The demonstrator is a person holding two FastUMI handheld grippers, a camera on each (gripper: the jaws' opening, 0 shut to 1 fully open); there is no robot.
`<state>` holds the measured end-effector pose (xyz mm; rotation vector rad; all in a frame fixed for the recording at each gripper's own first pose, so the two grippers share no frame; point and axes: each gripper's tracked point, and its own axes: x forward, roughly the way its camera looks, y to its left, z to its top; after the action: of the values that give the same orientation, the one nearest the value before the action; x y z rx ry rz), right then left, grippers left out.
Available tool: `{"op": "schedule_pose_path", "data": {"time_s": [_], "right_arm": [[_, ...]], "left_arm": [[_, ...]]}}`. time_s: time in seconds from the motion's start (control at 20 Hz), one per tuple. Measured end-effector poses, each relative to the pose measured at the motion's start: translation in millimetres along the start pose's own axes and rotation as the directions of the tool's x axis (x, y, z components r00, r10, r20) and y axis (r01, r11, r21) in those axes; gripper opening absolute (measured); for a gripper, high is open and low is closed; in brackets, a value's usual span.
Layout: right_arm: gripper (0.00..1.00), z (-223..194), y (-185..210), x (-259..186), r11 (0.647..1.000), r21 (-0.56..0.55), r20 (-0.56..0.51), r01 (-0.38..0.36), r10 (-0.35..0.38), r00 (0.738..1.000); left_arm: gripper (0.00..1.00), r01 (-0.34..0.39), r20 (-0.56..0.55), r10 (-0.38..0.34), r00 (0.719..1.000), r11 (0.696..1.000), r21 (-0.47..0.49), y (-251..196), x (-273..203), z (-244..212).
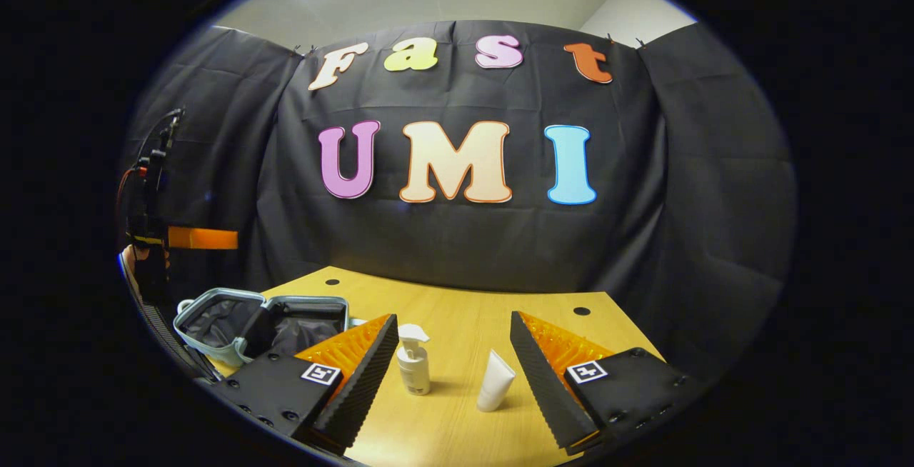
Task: First open the suitcase, pack the skin care products into it, and then close the suitcase.
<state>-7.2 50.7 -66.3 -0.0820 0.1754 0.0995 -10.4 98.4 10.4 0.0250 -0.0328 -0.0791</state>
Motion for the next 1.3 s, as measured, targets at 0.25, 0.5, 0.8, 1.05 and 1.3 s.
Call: {"op": "schedule_pose_path", "data": {"time_s": [0.25, 0.5, 0.8, 1.05, 1.3], "right_arm": [[0.99, -28.7, -23.4, 13.9, 1.0, 0.018, -0.036, 0.006, -0.005, 0.999], [0.99, -69.0, -40.6, 32.1, 1.0, -0.003, -0.089, 0.008, -0.008, 0.996], [0.99, -112.6, -48.3, 45.2, 1.0, -0.02, -0.146, -0.003, 0.0, 0.989], [0.99, -143.5, -51.7, 60.3, 1.0, -0.002, -0.202, -0.015, 0.014, 0.979], [1.0, -163.5, -57.2, 81.8, 1.0, 0.013, -0.239, -0.022, 0.025, 0.971]], "left_arm": [[0.95, 0.179, -0.011, -0.18, 0.984, 0.983, -0.05, -116.9, 22.2, -36.1], [0.95, 0.238, -0.139, -0.243, 0.96, 0.97, -0.055, -168.1, 59.7, -115.1], [0.95, 0.179, -0.262, -0.193, 0.946, 0.981, -0.075, -178.7, 99.9, -192.4], [0.93, 0.151, -0.295, -0.168, 0.941, 0.985, -0.079, -181.5, 119.2, -216.6], [0.63, 0.171, -0.312, -0.174, 0.934, 0.985, -0.035, -188.9, 123.1, -227.8]]}}
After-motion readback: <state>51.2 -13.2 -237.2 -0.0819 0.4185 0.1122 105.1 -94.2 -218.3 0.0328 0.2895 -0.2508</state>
